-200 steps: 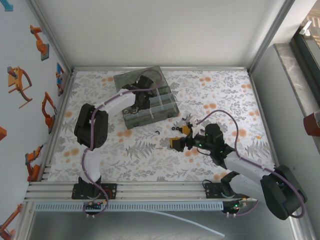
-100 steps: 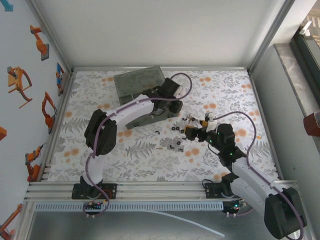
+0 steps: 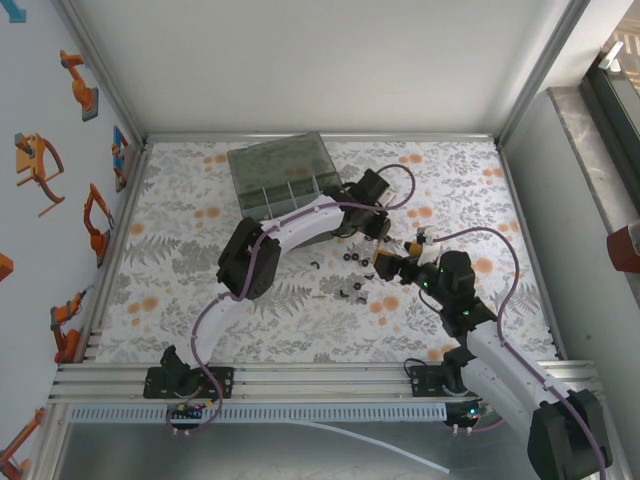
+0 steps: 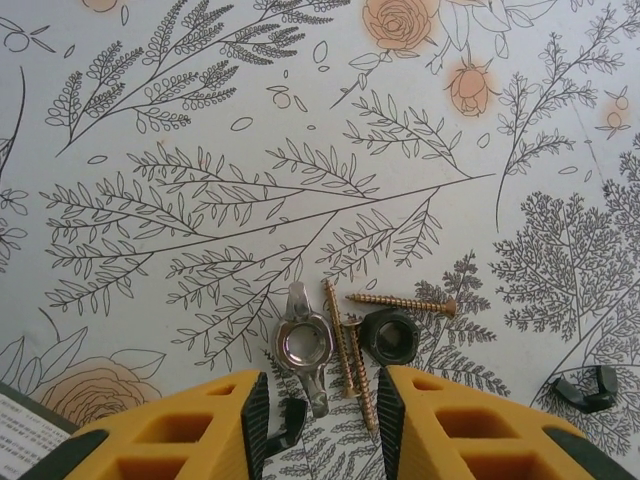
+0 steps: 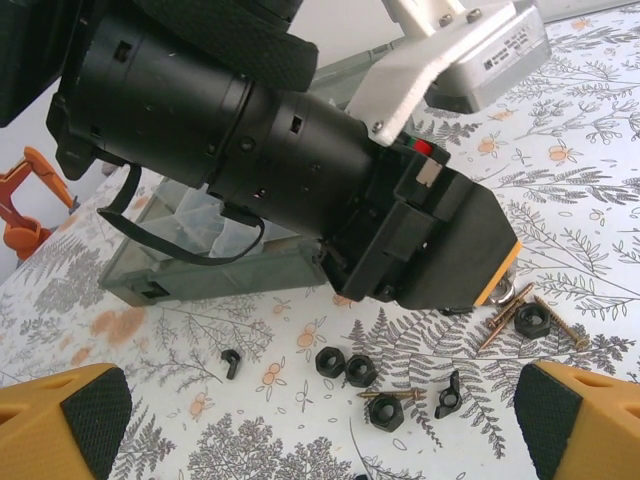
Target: Sort the screws and nuts into containers
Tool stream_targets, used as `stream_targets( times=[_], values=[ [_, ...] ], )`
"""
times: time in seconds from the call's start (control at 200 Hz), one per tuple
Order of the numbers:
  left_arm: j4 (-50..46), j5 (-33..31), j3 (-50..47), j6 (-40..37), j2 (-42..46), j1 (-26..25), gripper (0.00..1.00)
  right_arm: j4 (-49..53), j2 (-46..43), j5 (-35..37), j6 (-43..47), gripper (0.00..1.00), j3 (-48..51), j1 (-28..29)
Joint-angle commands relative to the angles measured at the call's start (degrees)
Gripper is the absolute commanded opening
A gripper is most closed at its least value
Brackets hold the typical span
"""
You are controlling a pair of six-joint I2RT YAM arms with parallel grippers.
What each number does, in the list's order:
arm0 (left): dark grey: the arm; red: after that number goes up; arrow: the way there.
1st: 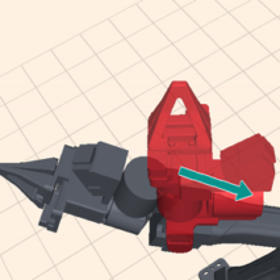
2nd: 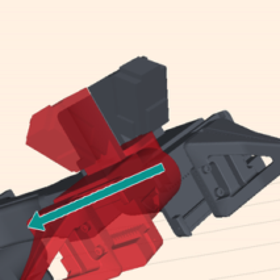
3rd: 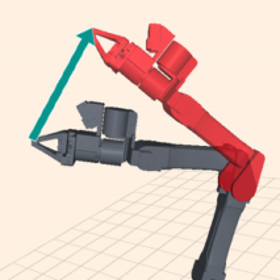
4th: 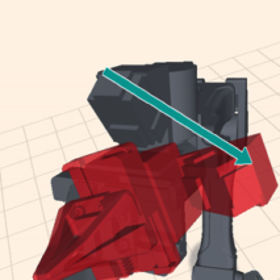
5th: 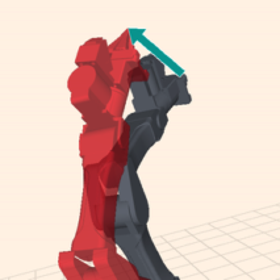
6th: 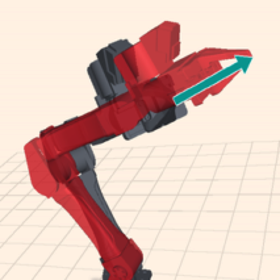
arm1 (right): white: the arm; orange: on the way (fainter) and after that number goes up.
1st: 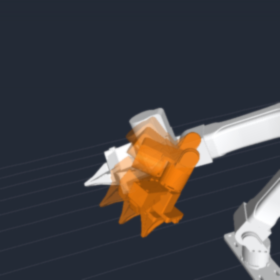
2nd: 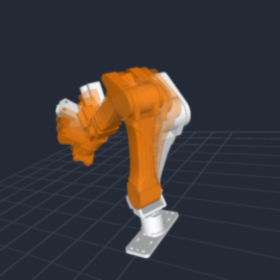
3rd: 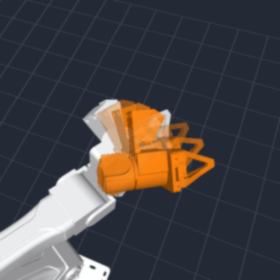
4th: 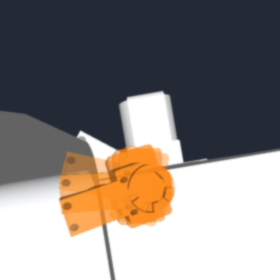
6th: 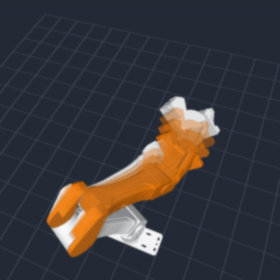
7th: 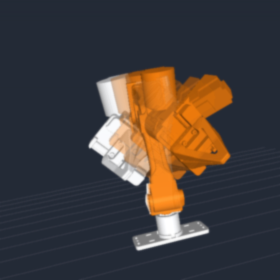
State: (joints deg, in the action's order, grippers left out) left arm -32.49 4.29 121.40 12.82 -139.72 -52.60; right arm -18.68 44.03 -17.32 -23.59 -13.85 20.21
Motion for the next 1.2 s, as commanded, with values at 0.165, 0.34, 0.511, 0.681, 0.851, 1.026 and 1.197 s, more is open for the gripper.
stream_targets(
  times=[0.165,0.34,0.511,0.681,0.851,1.026,1.197],
  values=[
    [-5.6,-3.8,4.1,0.0,-3.3,-0.7,0.31,-0.7,0.0,-1.2,-0.7,0.99,0.4,-0.5],
    [-6.4,-3.7,6.4,0.1,-5.4,-0.9,0.29,-0.7,0.0,-1.2,-0.6,1.00,0.5,-0.5],
    [-8.1,-4.4,9.1,0.8,-7.3,-1.0,0.26,-0.8,0.3,-1.3,-0.6,0.99,0.4,-0.6],
    [-8.4,-4.8,9.9,1.1,-7.8,-1.2,0.22,-0.9,0.3,-1.5,-0.6,0.99,0.5,-0.6],
    [-8.6,-6.2,9.8,0.5,-6.9,-1.6,0.12,-1.3,0.6,-1.6,-0.6,1.00,0.5,-0.6],
    [-8.5,-6.9,9.7,0.2,-4.6,-1.7,0.07,-1.6,1.5,-2.0,-0.4,1.00,0.2,-0.6],
    [-8.5,-8.9,7.8,-0.5,1.5,-2.1,0.05,-2.7,1.8,-2.6,-0.3,1.00,0.4,-0.6]
  ],
)
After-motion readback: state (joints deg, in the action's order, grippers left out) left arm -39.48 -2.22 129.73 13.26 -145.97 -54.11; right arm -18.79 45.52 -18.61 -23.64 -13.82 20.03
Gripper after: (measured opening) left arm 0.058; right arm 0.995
